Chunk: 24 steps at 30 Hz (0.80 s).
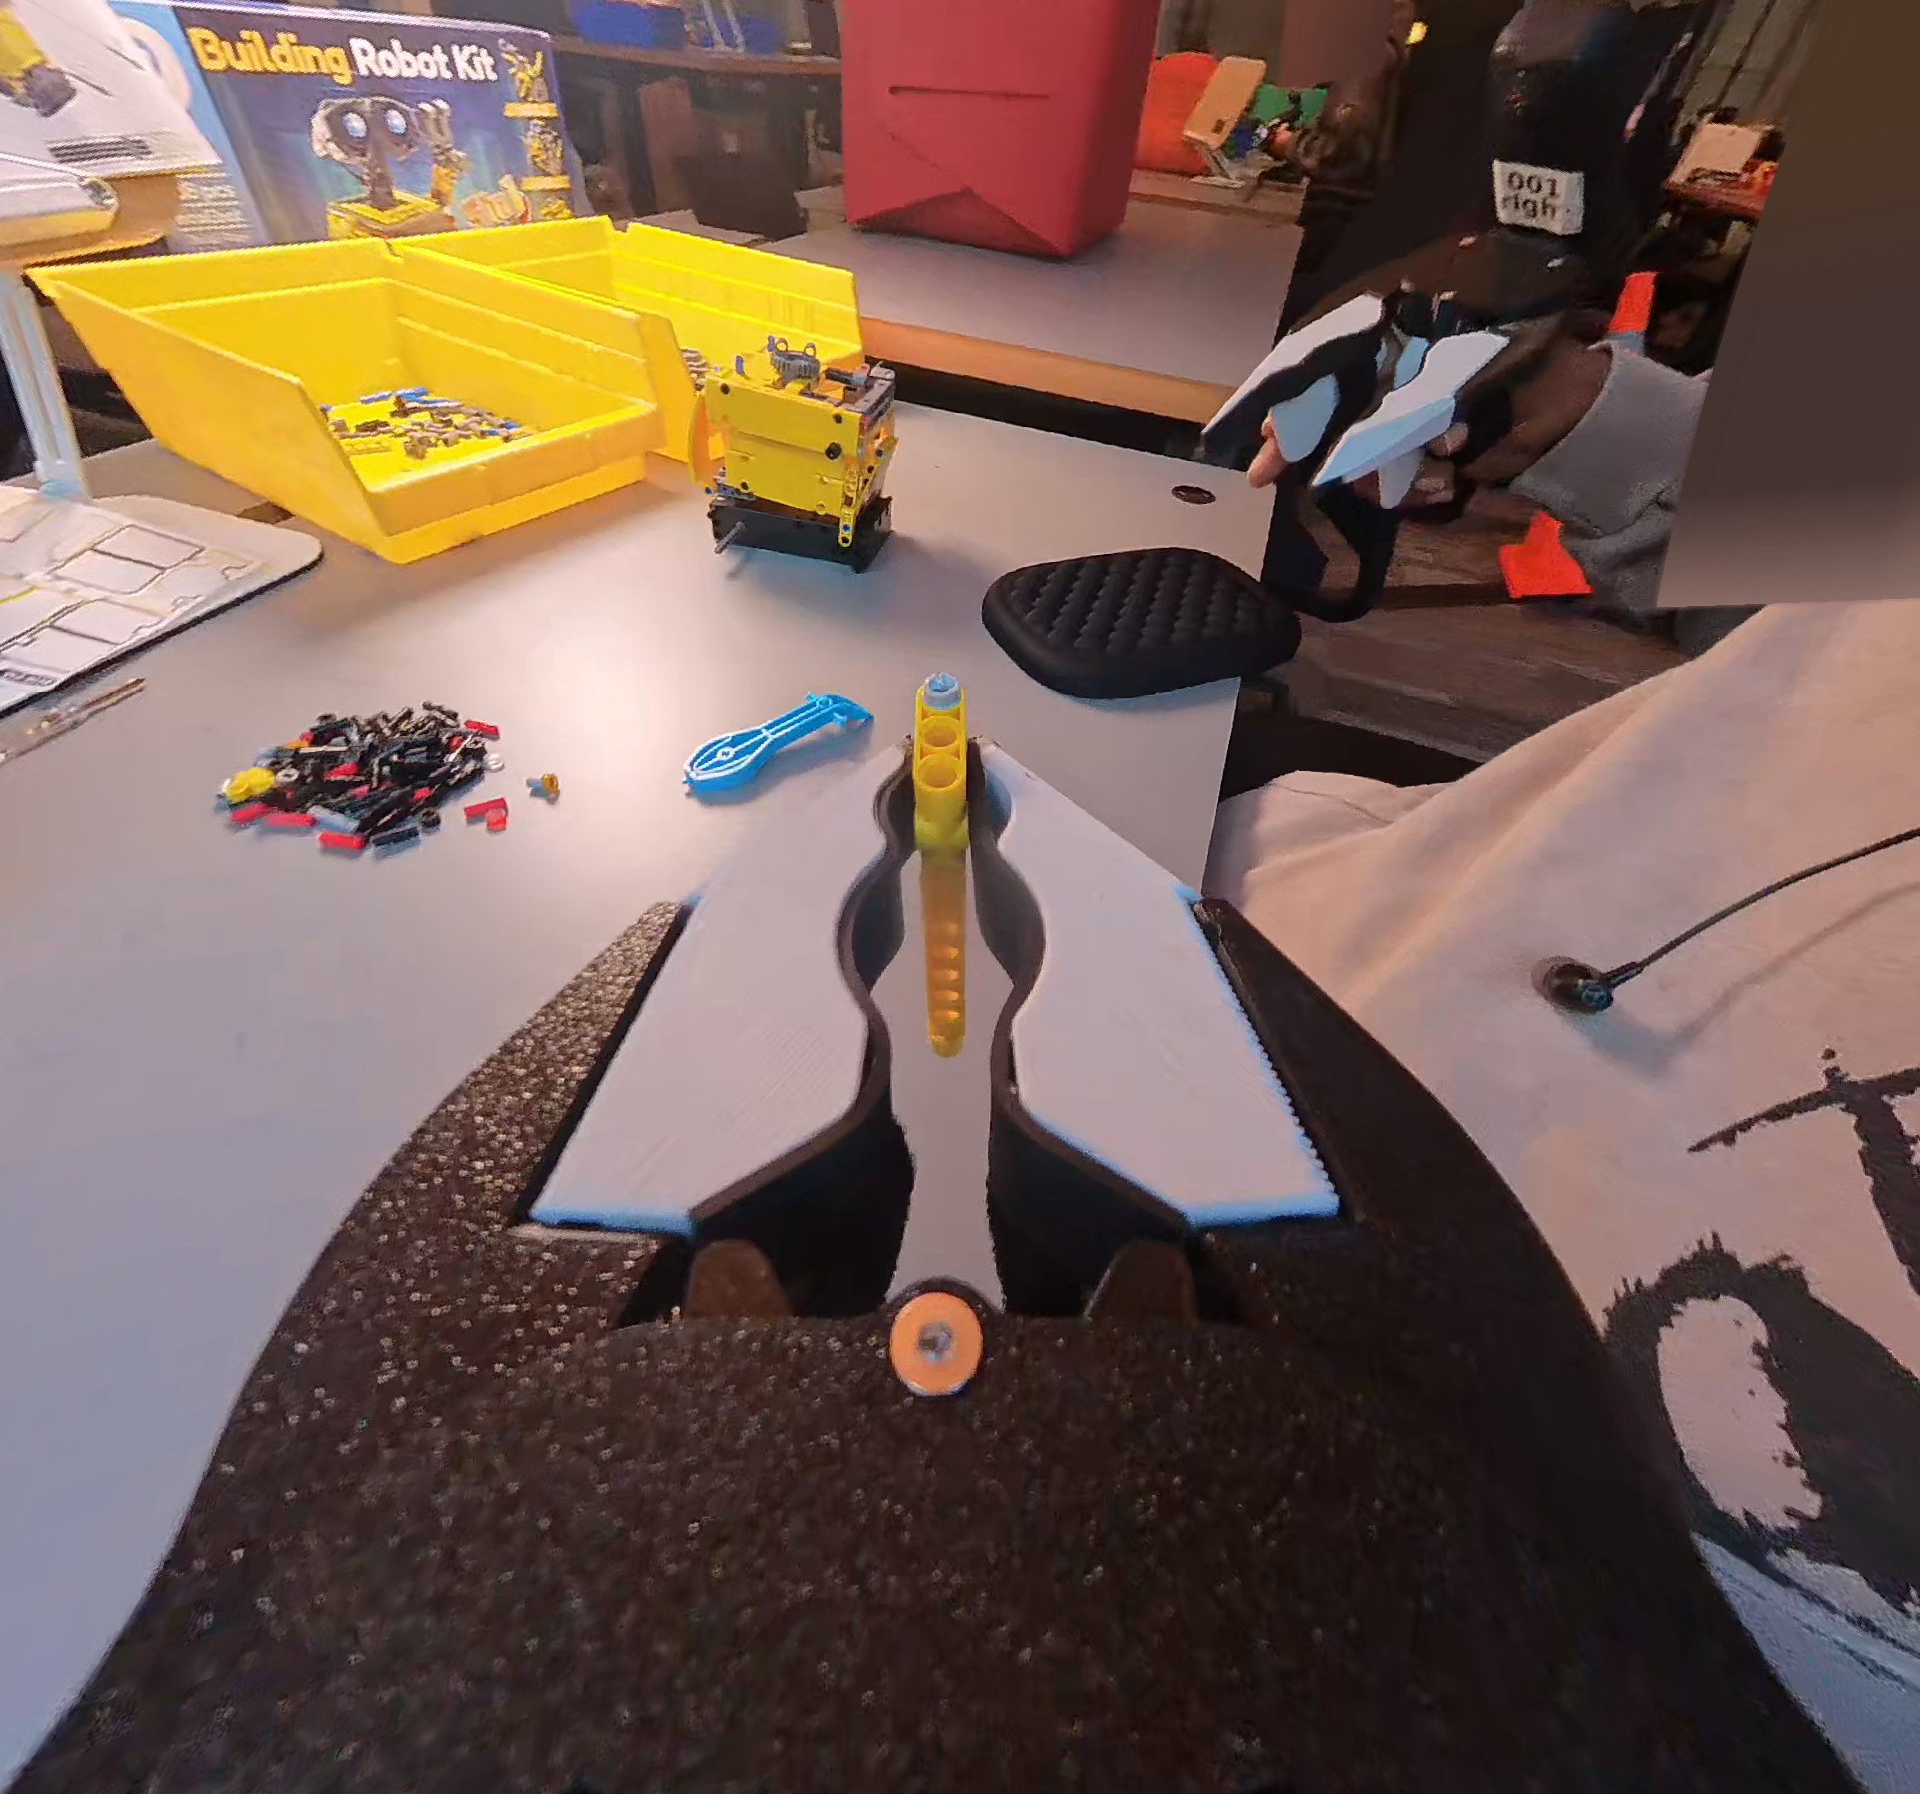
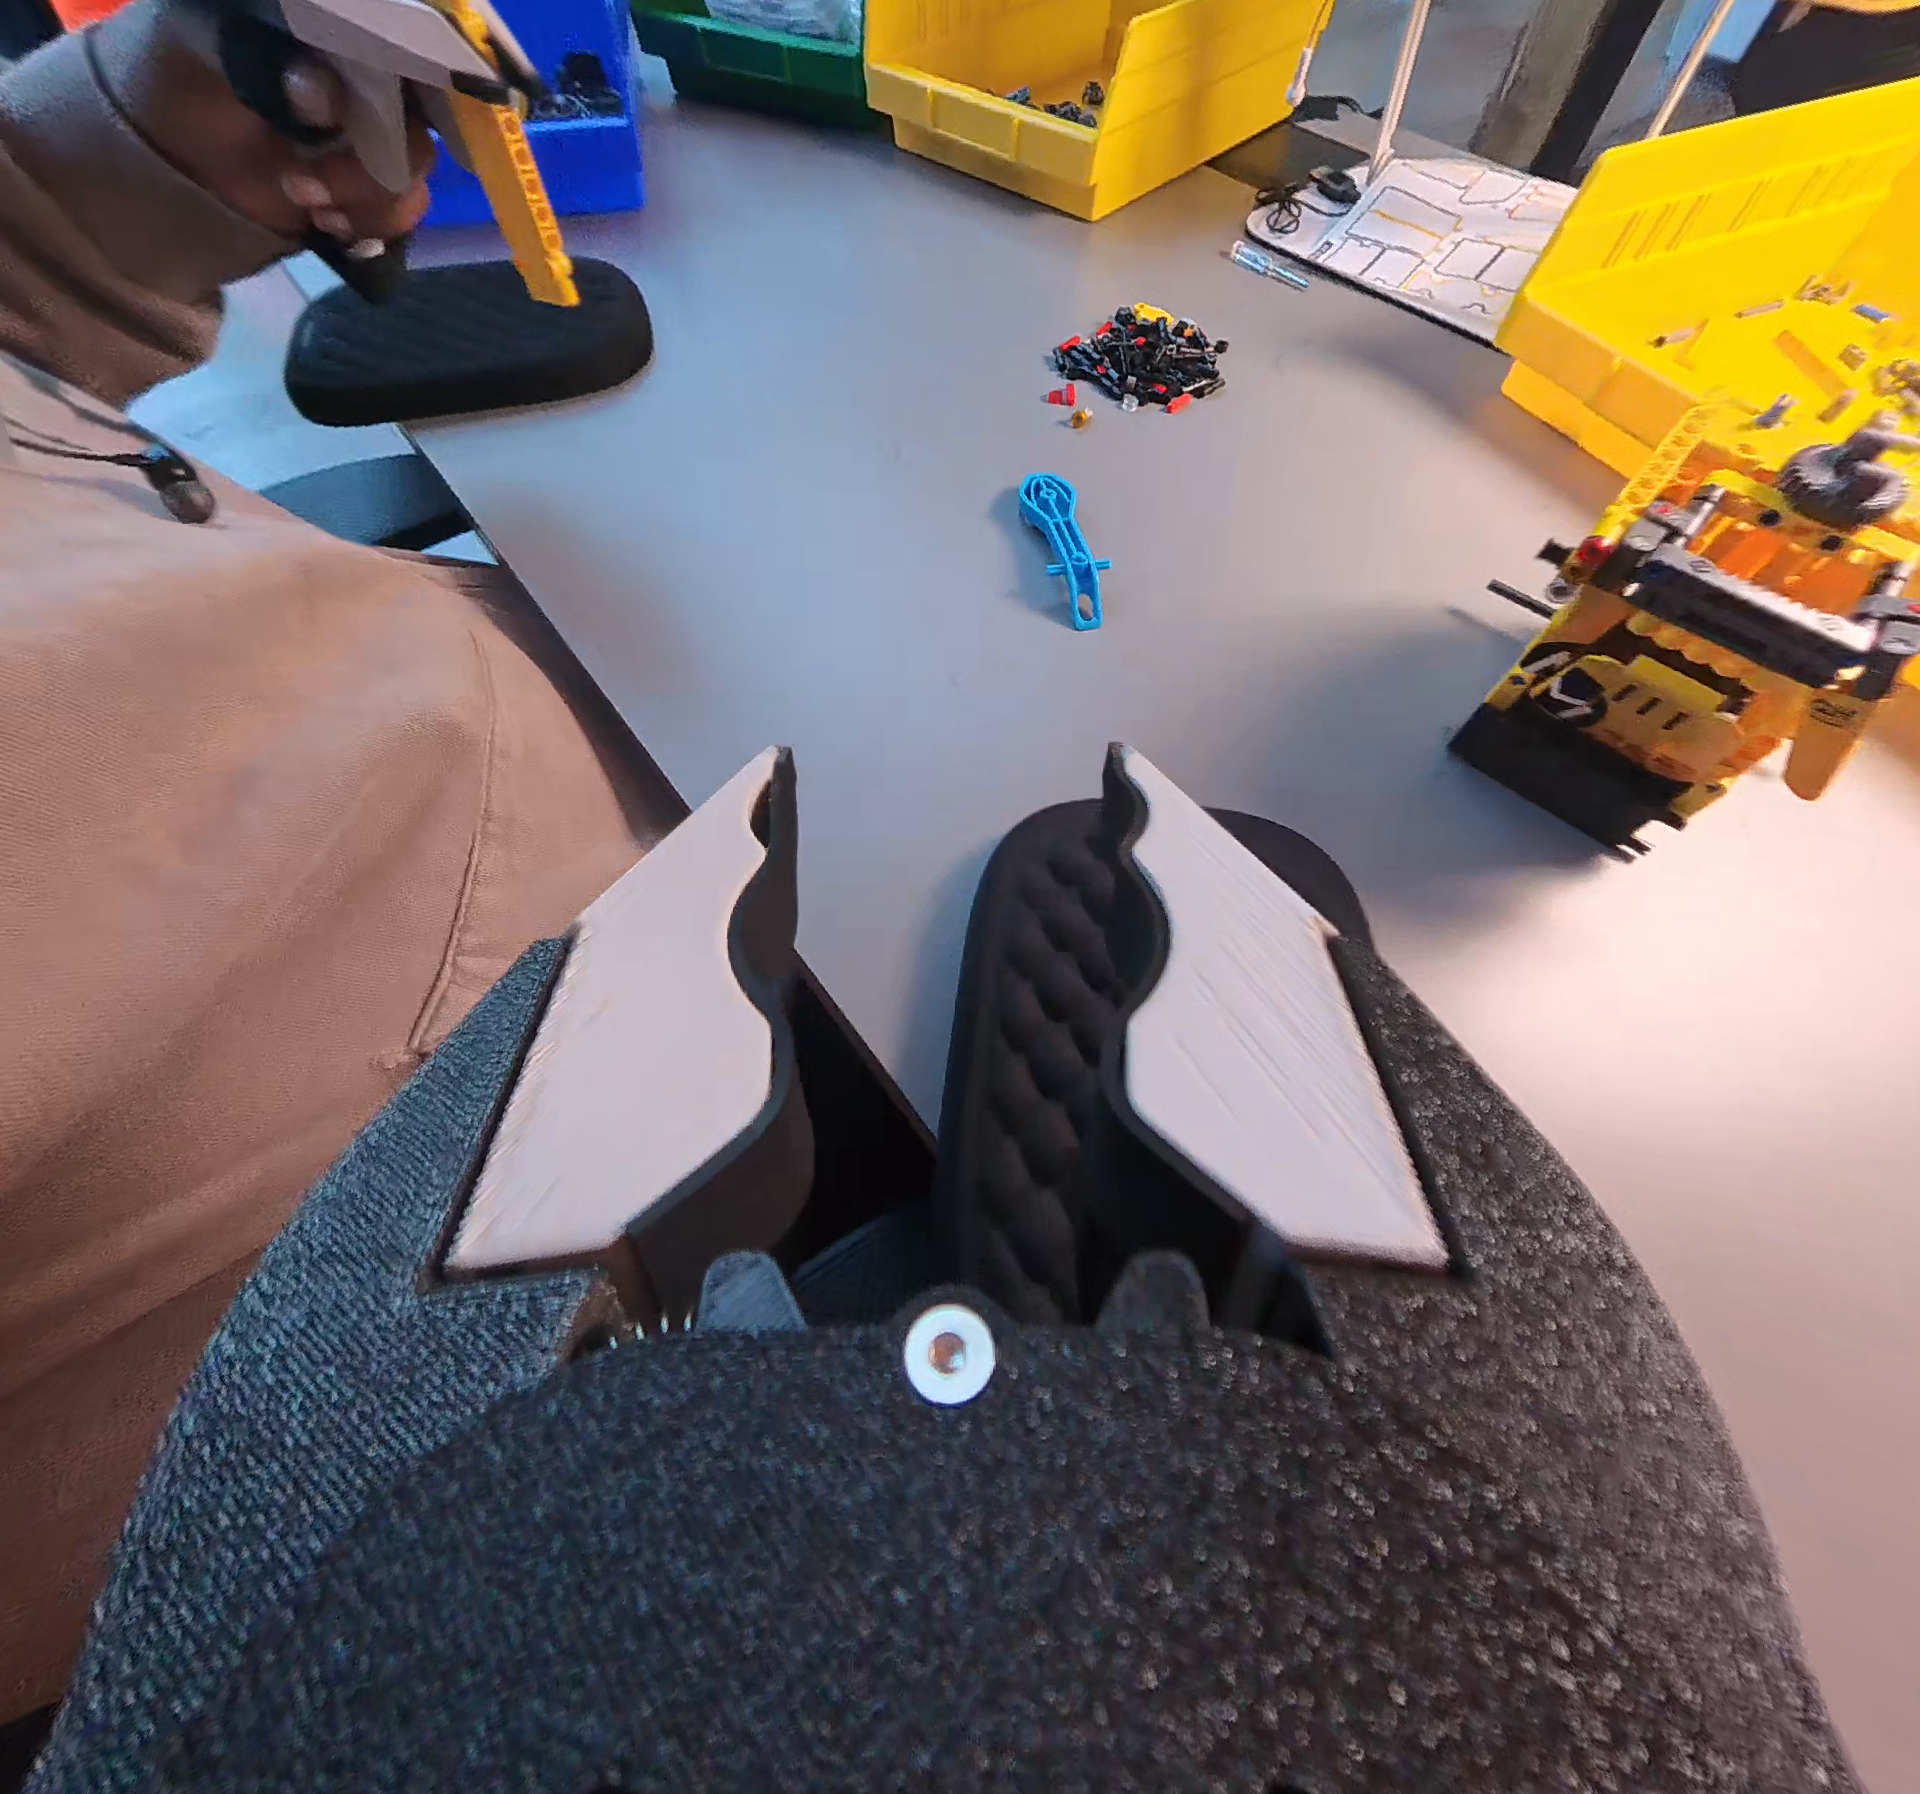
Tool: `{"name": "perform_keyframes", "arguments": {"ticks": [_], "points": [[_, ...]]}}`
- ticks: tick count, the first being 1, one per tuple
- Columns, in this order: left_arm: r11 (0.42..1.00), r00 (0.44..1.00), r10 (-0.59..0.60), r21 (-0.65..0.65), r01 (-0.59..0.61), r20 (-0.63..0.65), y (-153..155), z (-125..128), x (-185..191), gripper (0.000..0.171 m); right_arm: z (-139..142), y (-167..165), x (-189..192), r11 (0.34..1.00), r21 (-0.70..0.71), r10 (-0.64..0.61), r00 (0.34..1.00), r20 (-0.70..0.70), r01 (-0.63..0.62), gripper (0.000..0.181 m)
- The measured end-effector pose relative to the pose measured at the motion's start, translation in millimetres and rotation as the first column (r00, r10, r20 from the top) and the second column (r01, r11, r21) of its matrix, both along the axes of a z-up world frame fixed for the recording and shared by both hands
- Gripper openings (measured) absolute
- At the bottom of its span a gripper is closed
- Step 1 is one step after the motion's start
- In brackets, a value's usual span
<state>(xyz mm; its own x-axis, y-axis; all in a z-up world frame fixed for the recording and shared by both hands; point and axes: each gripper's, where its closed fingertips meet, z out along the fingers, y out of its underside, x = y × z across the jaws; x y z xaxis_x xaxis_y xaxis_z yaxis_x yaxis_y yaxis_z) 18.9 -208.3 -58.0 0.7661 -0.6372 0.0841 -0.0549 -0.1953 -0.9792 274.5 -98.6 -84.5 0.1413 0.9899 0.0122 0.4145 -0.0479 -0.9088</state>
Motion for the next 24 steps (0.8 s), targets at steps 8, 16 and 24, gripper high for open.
{"name": "perform_keyframes", "arguments": {"ticks": [8, 16, 24], "points": [[0.998, 0.997, 0.062, -0.006, -0.061, 0.037, -25.1, 1.2, -5.4, 0.006, 17.6, -1.4, 11.2, 0.999, 0.039, 0.006, 1.000, 0.019, -0.006, 0.059], [0.998, 0.996, 0.067, -0.020, -0.066, 0.064, -17.4, -20.5, 15.4, 0.006, -8.4, -5.5, -15.0, 0.995, -0.031, 0.091, 0.996, 0.008, -0.091, 0.059], [0.998, 0.999, 0.021, -0.062, -0.024, -0.046, 29.5, -41.5, 19.0, 0.006, -29.0, 22.2, -90.6, 0.974, -0.043, 0.223, 0.975, 0.009, -0.222, 0.057]]}}
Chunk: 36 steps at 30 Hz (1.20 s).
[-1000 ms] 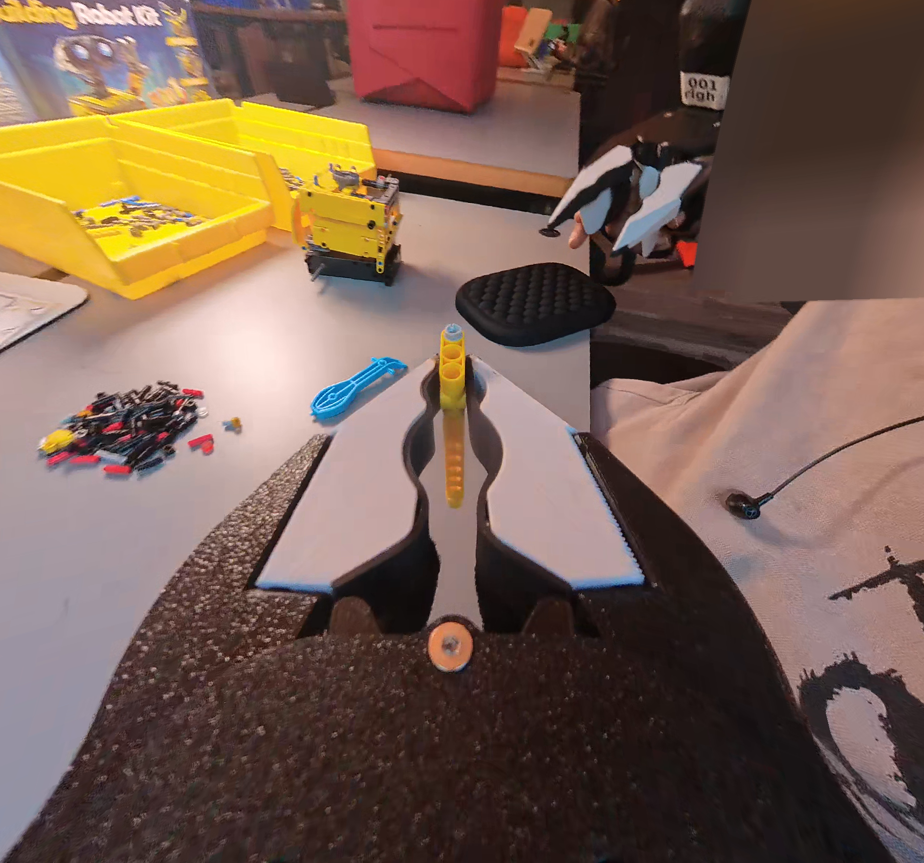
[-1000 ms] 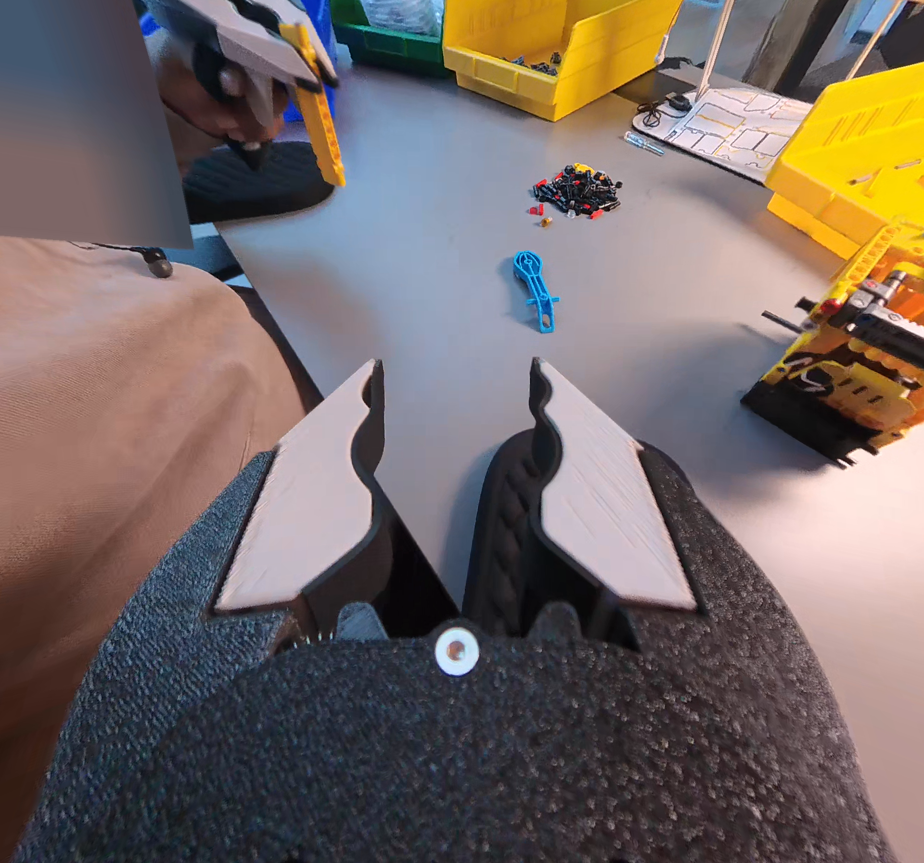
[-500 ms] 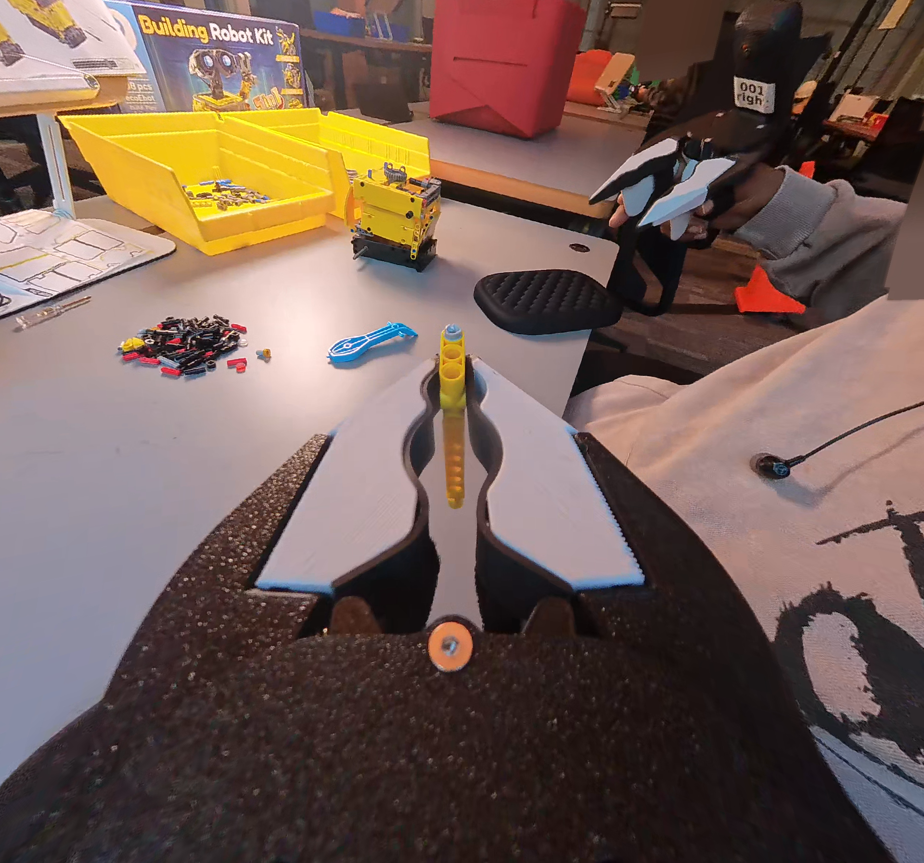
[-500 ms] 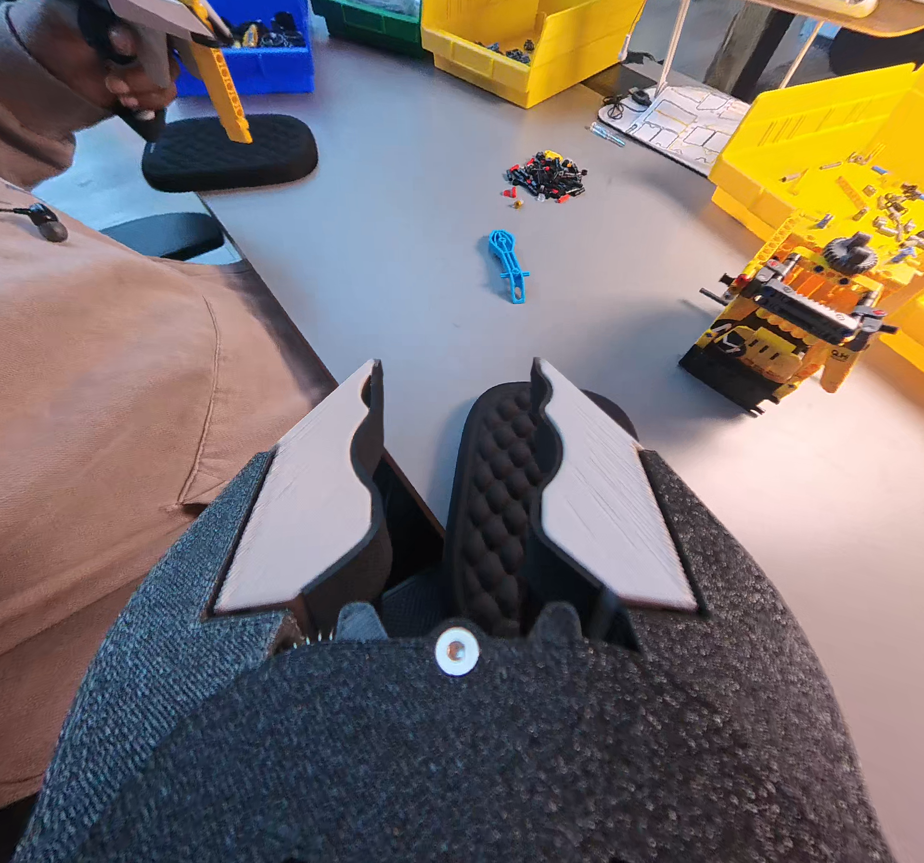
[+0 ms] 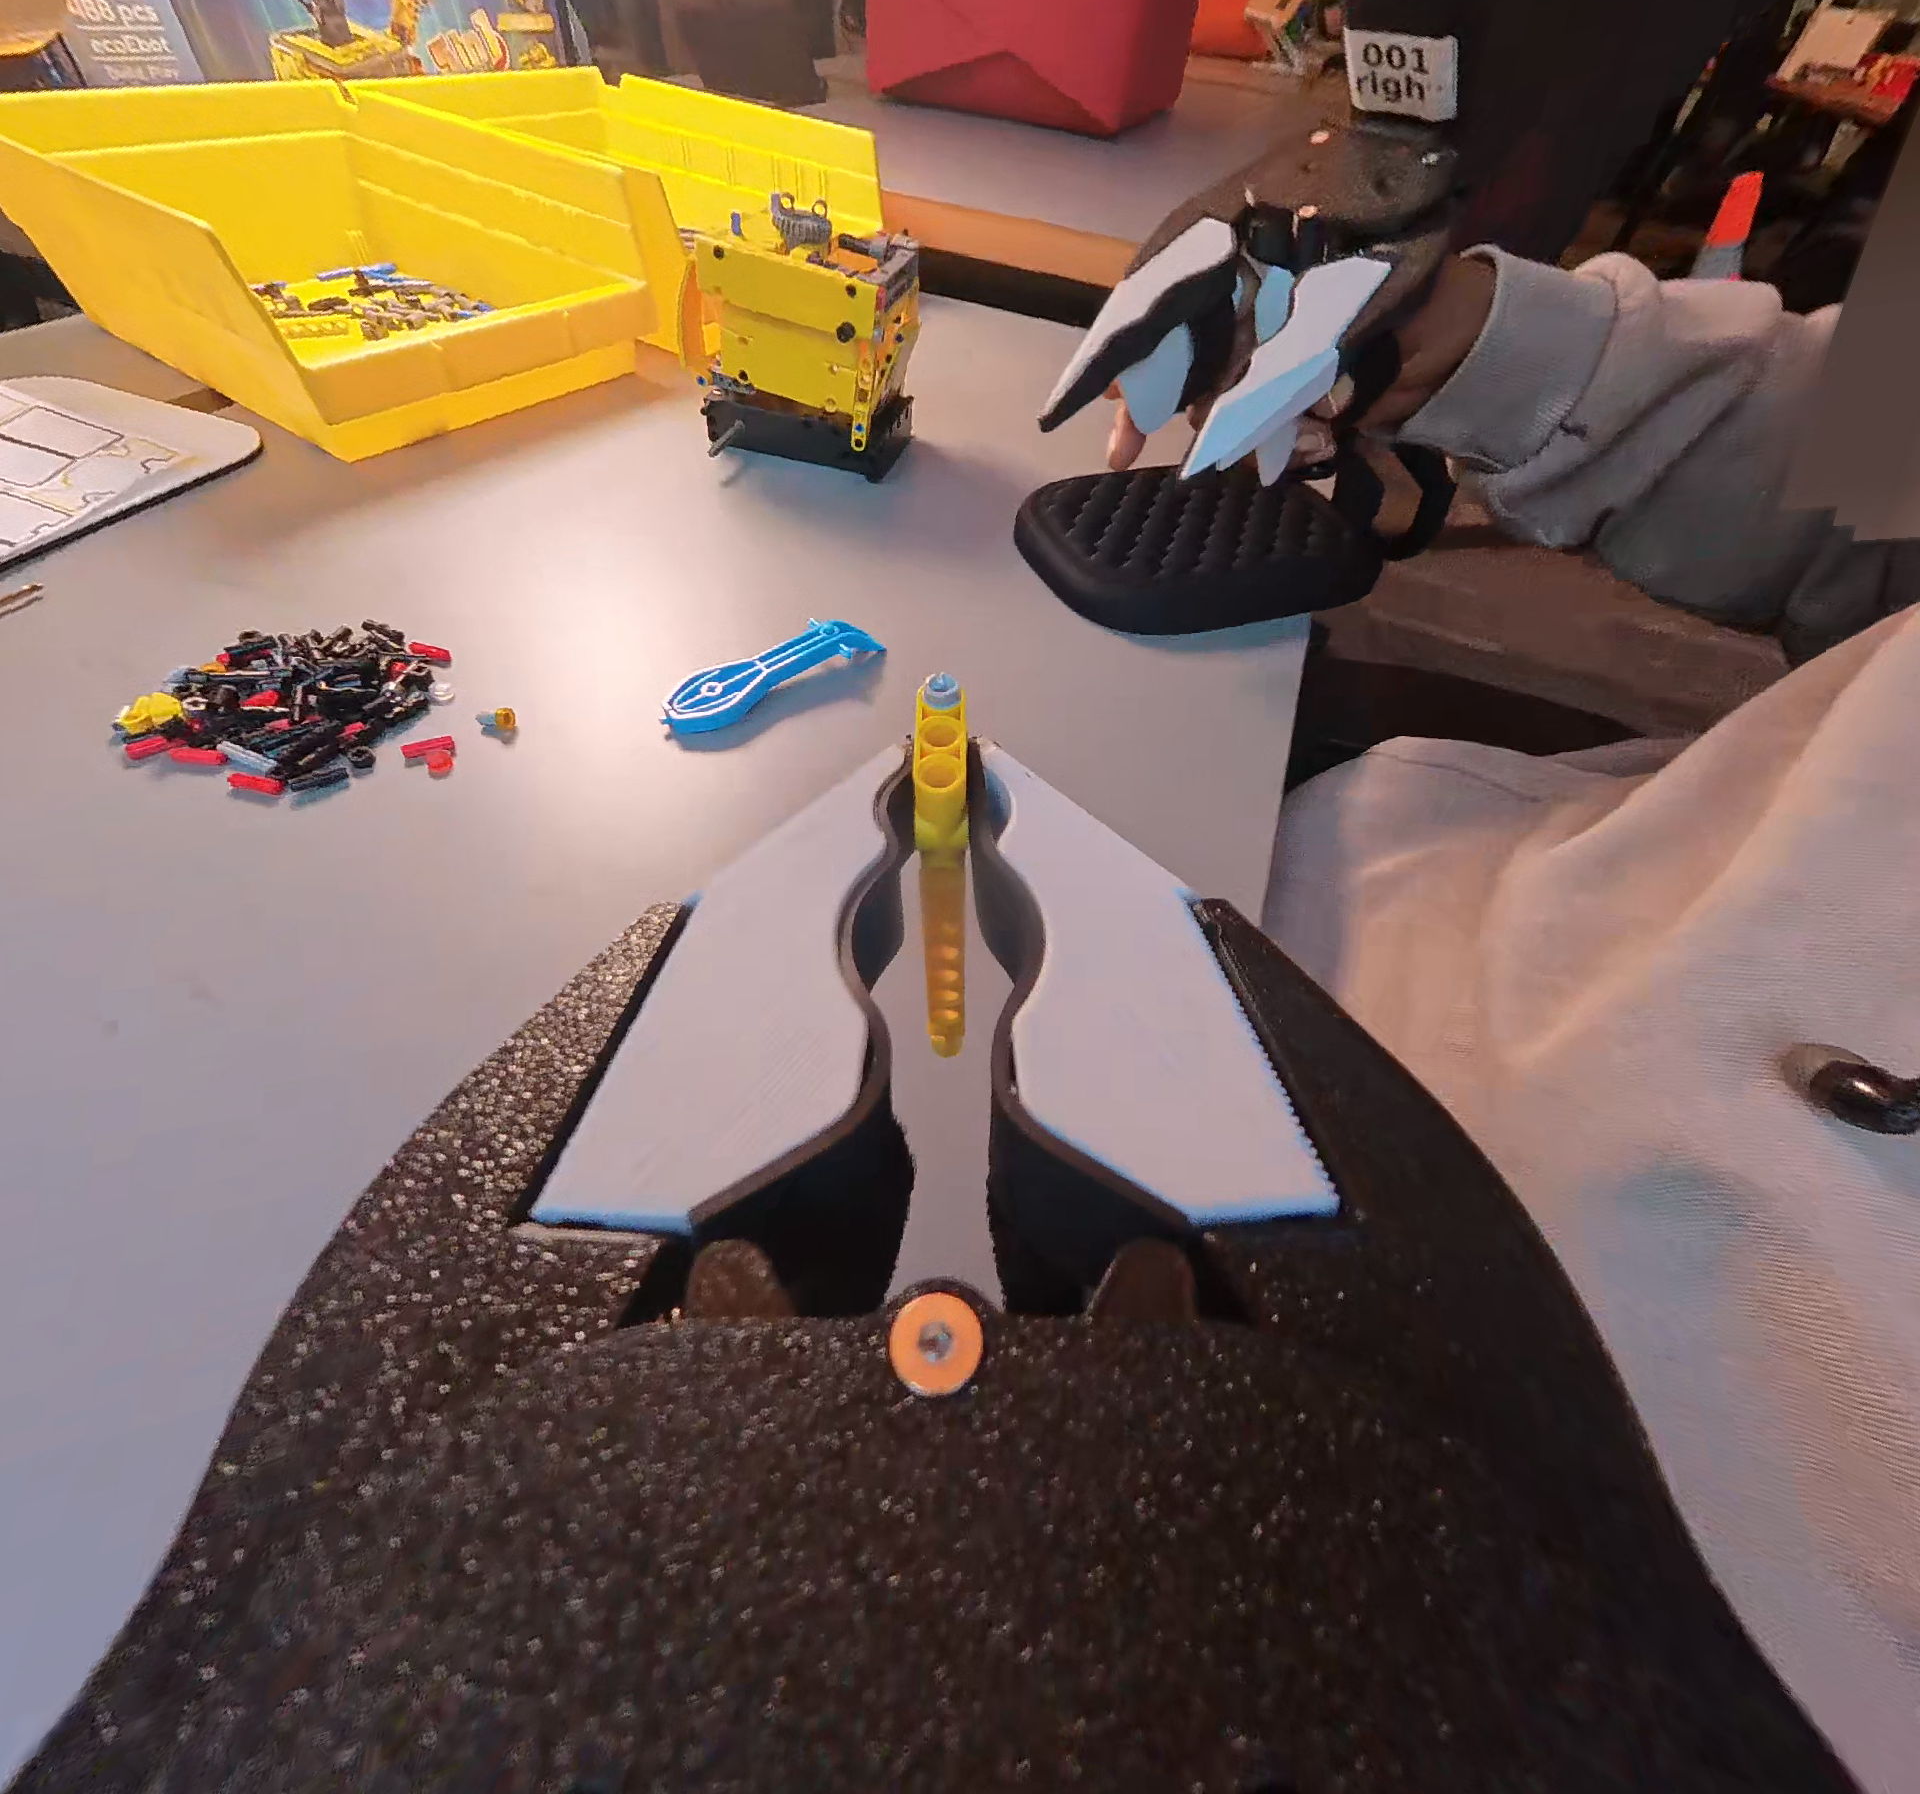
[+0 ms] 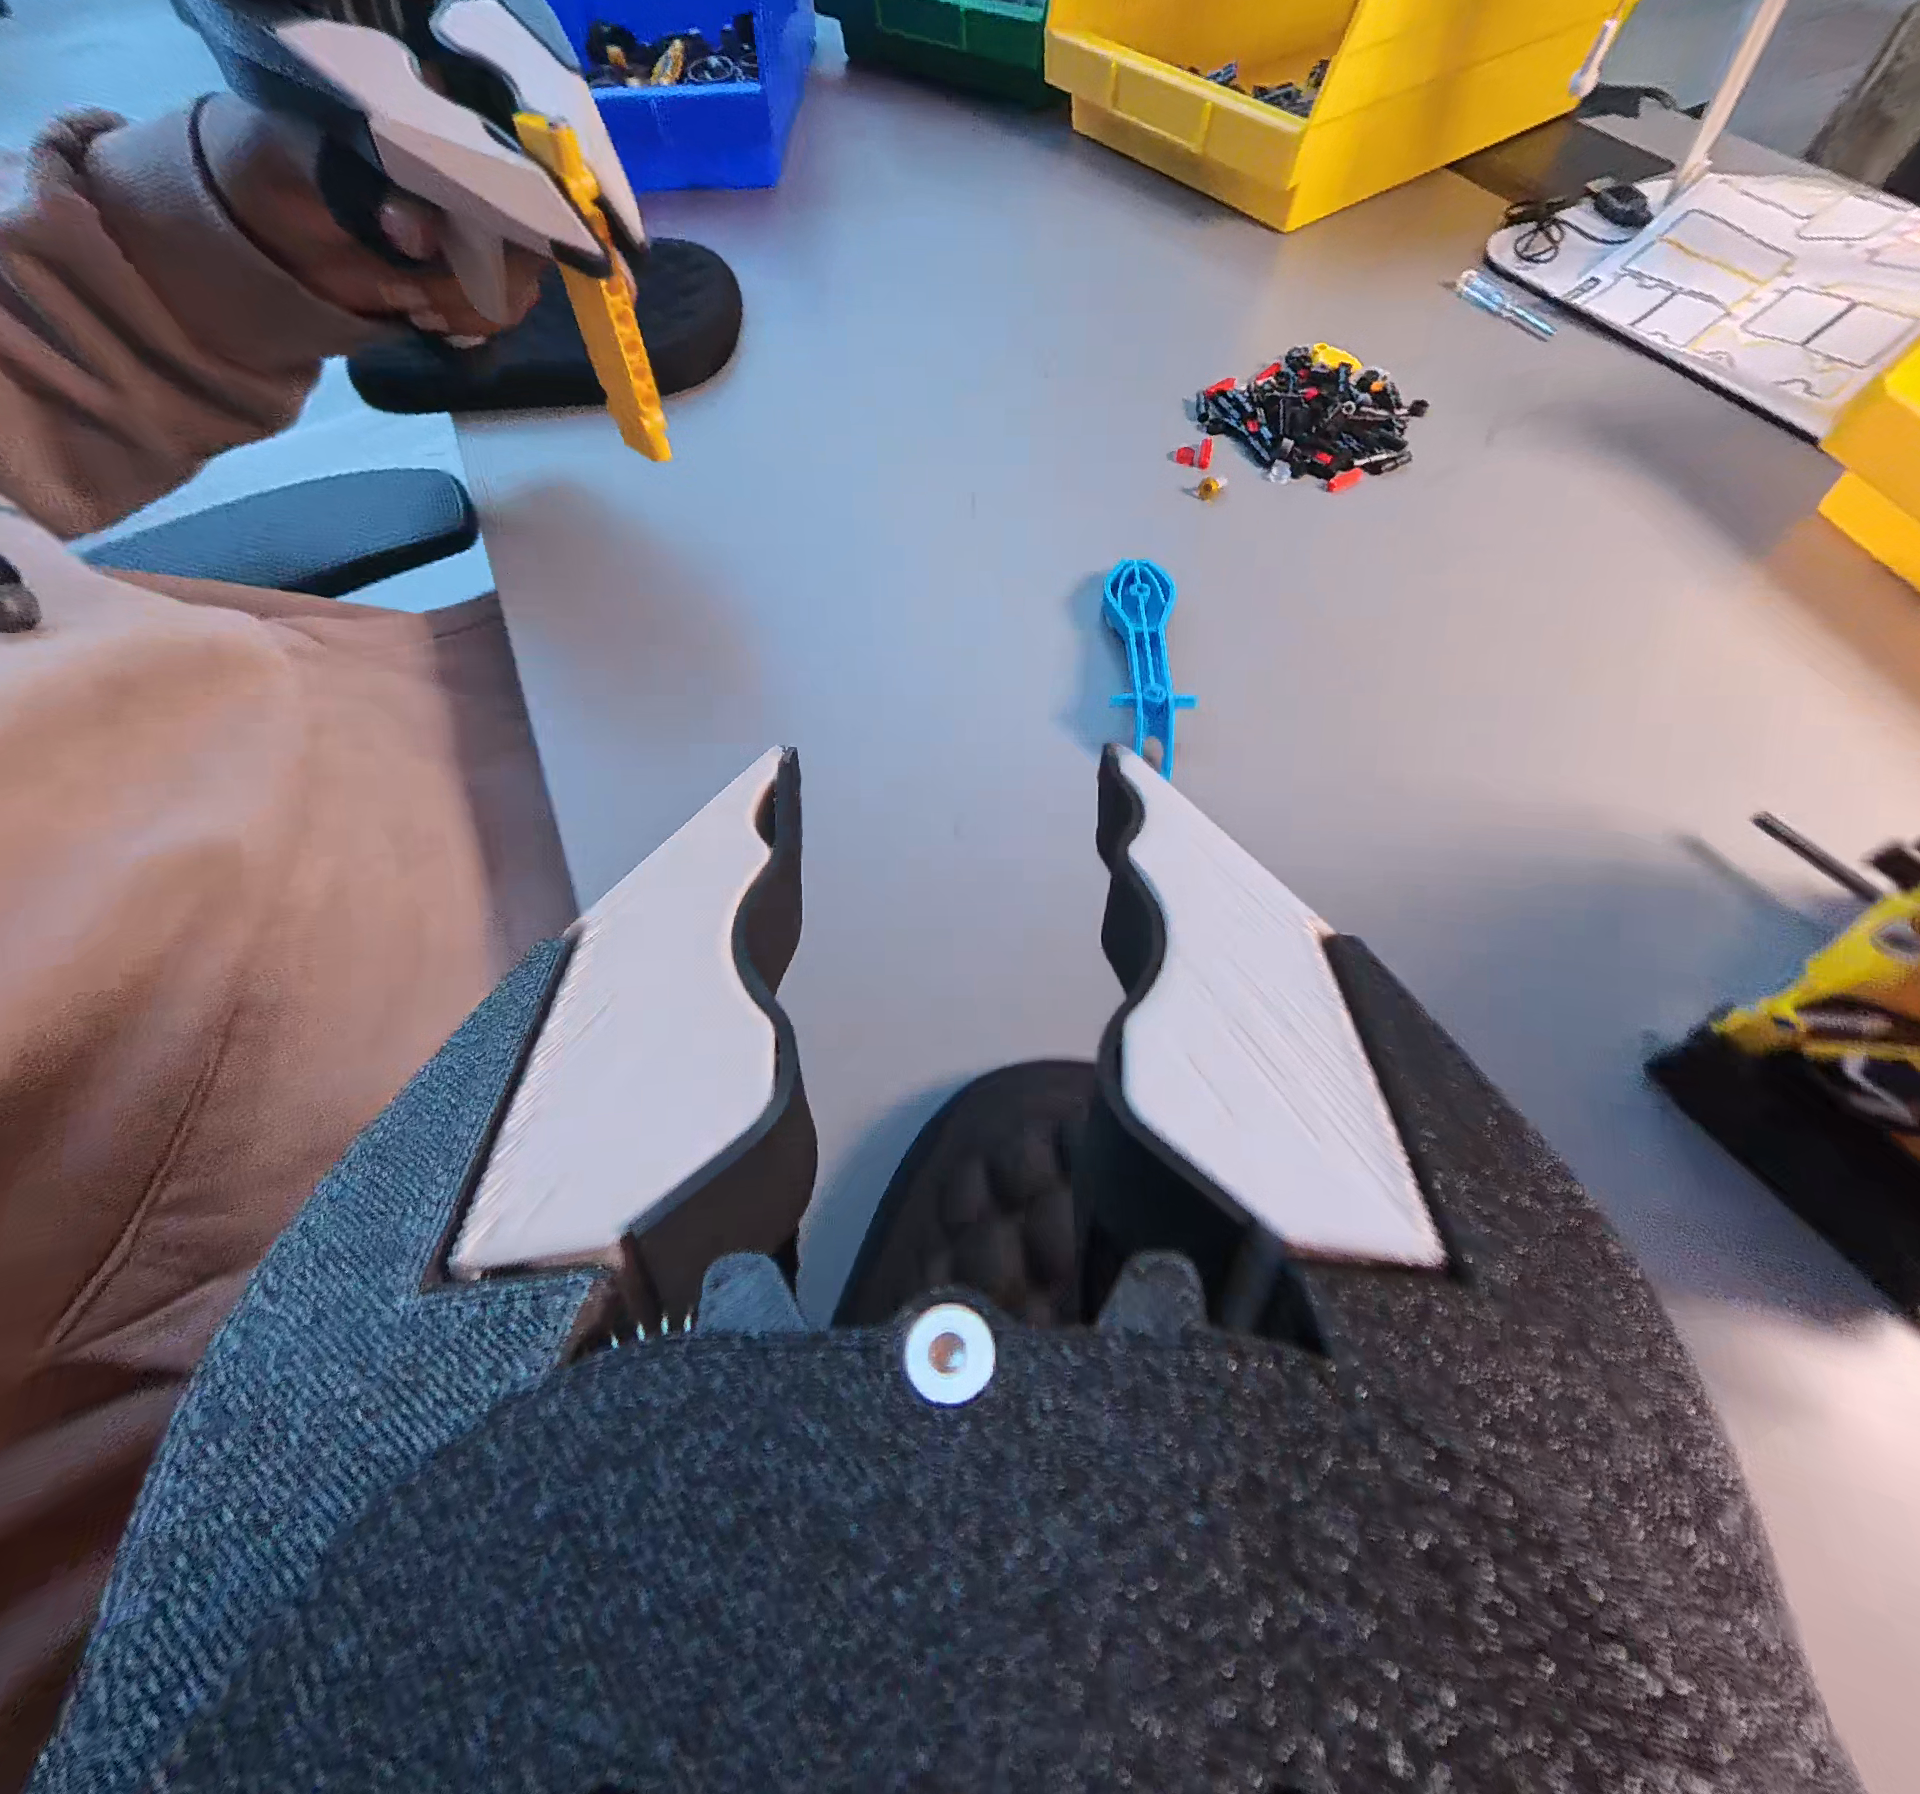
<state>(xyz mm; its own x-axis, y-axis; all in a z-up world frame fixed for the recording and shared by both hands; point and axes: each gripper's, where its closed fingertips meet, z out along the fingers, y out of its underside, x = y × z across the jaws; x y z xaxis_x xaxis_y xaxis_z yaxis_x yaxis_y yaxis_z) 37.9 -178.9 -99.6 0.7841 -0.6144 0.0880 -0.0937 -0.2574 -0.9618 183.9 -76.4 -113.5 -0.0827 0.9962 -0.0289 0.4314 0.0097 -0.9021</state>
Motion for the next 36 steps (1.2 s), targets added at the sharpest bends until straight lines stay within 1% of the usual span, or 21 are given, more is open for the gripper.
{"name": "perform_keyframes", "arguments": {"ticks": [4, 5, 8, 10, 12, 13, 15, 17, 20, 24, 25, 26, 27, 28, 30, 31, 32, 33, 35, 36], "points": [[0.999, 0.993, -0.048, -0.001, 0.048, -0.111, 35.3, -8.5, -9.7, 0.006, -10.9, 14.9, -42.4, 0.997, -0.017, 0.076, 0.997, 0.030, -0.075, 0.052], [0.998, 0.988, -0.057, 0.000, 0.058, -0.146, 45.8, -10.5, -13.4, 0.006, -16.4, 20.3, -52.7, 0.996, -0.008, 0.085, 0.995, 0.060, -0.084, 0.049], [0.995, 0.970, -0.094, -0.005, 0.095, -0.225, 80.9, -17.3, -25.2, 0.006, -39.3, 38.3, -80.3, 0.992, 0.054, 0.098, 0.977, 0.188, -0.110, 0.049], [0.993, 0.968, -0.120, -0.013, 0.120, -0.221, 105.0, -20.9, -33.2, 0.006, -56.7, 45.5, -94.6, 0.988, 0.074, 0.111, 0.953, 0.282, -0.137, 0.049], [0.990, 0.974, -0.139, -0.017, 0.138, -0.177, 125.3, -22.3, -40.0, 0.006, -73.0, 48.2, -103.2, 0.980, 0.085, 0.137, 0.919, 0.369, -0.180, 0.047], [0.990, 0.978, -0.140, -0.008, 0.140, -0.155, 133.5, -22.1, -43.1, 0.006, -80.2, 49.5, -105.4, 0.974, 0.097, 0.148, 0.901, 0.408, -0.204, 0.043], [0.991, 0.985, -0.132, 0.022, 0.136, -0.113, 143.9, -21.3, -48.0, 0.006, -90.4, 54.8, -108.4, 0.959, 0.143, 0.154, 0.876, 0.457, -0.243, 0.027], [0.991, 0.991, -0.115, 0.052, 0.119, -0.074, 145.7, -20.7, -51.0, 0.006, -86.6, 58.2, -115.2, 0.952, 0.166, 0.163, 0.887, 0.432, -0.256, 0.012], [0.990, 0.992, -0.101, 0.088, 0.108, -0.082, 139.2, -20.5, -52.2, 0.006, -80.3, 76.2, -125.6, 0.950, 0.221, 0.121, 0.912, 0.393, -0.221, 0.011], [0.990, 0.993, -0.095, 0.101, 0.102, -0.071, 134.4, -18.6, -52.6, 0.006, -84.5, 94.9, -138.2, 0.966, 0.203, 0.076, 0.922, 0.380, -0.163, 0.011], [0.990, 0.993, -0.090, 0.105, 0.098, -0.081, 134.5, -18.7, -53.2, 0.006, -85.9, 99.4, -140.7, 0.962, 0.225, 0.060, 0.924, 0.377, -0.155, 0.013], [0.989, 0.993, -0.085, 0.110, 0.095, -0.087, 134.6, -18.6, -53.5, 0.006, -84.7, 104.7, -144.2, 0.958, 0.255, 0.035, 0.933, 0.357, -0.133, 0.019], [0.989, 0.993, -0.081, 0.115, 0.091, -0.081, 134.9, -17.6, -53.6, 0.006, -79.5, 107.2, -148.9, 0.956, 0.271, 0.021, 0.948, 0.316, -0.112, 0.026], [0.989, 0.995, -0.081, 0.115, 0.088, -0.059, 134.9, -15.9, -53.0, 0.006, -68.8, 105.7, -155.1, 0.959, 0.269, 0.023, 0.970, 0.243, -0.090, 0.034], [0.989, 0.994, -0.108, 0.102, 0.105, 0.021, 132.6, -9.4, -48.7, 0.006, -38.7, 88.8, -166.4, 0.972, 0.211, 0.090, 0.994, 0.064, -0.102, 0.039], [0.988, 0.989, -0.127, 0.101, 0.119, 0.080, 130.7, -3.1, -45.7, 0.006, -24.6, 75.3, -169.7, 0.975, 0.175, 0.144, 0.989, -0.016, -0.139, 0.039], [0.985, 0.975, -0.148, 0.108, 0.132, 0.164, 128.5, 7.0, -43.2, 0.006, -13.8, 60.3, -171.3, 0.972, 0.143, 0.201, 0.976, -0.078, -0.189, 0.039], [0.982, 0.948, -0.173, 0.120, 0.145, 0.266, 126.4, 19.0, -42.0, 0.006, -6.3, 45.5, -172.6, 0.965, 0.110, 0.252, 0.960, -0.126, -0.239, 0.040], [0.979, 0.865, -0.200, 0.138, 0.153, 0.461, 125.3, 39.6, -45.6, 0.006, 1.4, 17.5, -175.3, 0.944, 0.016, 0.326, 0.926, -0.189, -0.329, 0.042], [0.978, 0.818, -0.206, 0.142, 0.154, 0.536, 125.5, 46.0, -48.4, 0.006, 3.4, 7.0, -177.7, 0.933, -0.032, 0.343, 0.915, -0.212, -0.357, 0.041]]}}
